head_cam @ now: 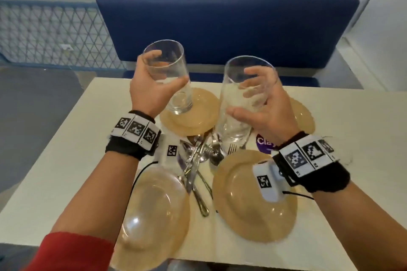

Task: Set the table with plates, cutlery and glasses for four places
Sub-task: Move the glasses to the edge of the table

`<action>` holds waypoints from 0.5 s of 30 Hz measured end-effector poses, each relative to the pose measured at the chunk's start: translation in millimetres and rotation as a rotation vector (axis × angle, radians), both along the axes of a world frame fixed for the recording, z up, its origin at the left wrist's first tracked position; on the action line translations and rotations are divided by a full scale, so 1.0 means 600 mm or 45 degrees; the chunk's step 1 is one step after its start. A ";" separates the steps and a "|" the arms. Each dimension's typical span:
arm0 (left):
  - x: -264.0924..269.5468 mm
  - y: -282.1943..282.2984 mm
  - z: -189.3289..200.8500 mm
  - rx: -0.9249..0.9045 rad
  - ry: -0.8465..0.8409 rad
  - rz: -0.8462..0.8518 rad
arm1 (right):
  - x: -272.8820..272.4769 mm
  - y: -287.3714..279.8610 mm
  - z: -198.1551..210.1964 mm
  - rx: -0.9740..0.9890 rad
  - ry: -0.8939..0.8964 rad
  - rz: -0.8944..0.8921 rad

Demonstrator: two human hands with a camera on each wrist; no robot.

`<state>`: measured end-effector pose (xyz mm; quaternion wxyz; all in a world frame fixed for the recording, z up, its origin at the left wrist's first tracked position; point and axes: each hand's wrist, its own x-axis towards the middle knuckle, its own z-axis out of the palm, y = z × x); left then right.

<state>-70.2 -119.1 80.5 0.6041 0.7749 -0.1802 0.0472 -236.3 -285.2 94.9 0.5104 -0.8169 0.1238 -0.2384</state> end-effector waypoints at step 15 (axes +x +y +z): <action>-0.306 -0.383 0.055 -0.083 0.214 -0.609 | -0.283 -0.337 0.042 -0.031 -0.039 -0.702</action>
